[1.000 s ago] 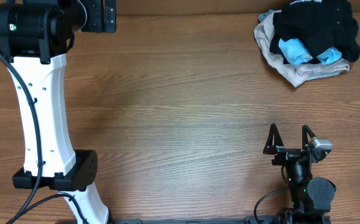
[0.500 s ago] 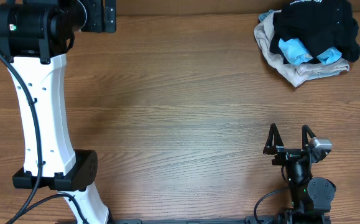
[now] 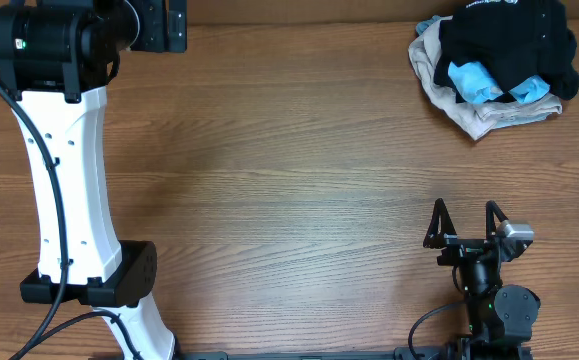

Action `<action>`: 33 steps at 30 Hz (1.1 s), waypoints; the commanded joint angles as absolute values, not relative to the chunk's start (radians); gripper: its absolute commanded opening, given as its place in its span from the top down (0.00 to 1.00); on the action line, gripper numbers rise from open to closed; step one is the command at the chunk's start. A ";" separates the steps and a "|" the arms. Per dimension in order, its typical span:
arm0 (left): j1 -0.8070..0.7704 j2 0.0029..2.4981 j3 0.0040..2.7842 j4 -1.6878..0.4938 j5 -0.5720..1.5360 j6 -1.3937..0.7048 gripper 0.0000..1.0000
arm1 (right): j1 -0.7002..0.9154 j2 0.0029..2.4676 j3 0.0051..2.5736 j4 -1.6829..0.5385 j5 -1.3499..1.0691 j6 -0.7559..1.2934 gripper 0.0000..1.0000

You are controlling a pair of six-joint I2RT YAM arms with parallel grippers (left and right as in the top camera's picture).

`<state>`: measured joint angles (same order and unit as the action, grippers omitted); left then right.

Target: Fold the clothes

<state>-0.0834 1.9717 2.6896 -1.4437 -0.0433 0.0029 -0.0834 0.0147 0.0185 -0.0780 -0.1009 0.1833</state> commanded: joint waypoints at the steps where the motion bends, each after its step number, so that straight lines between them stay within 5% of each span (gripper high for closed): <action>1: -0.079 1.975 2.691 -1.441 -0.055 0.001 0.00 | -0.078 0.003 0.008 -0.072 -0.107 0.187 0.00; 21: -0.458 1.941 2.602 -1.440 -0.056 0.000 0.00 | -0.078 0.003 0.008 -0.072 -0.107 0.187 0.00; 33: -0.485 1.594 2.015 -1.331 -0.052 0.023 0.00 | -0.078 0.003 0.008 -0.072 -0.107 0.187 0.00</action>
<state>-0.5102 1.7119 2.1239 -1.3560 -0.0536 0.0078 -0.0834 0.0147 0.0185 -0.0780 -0.1009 0.1833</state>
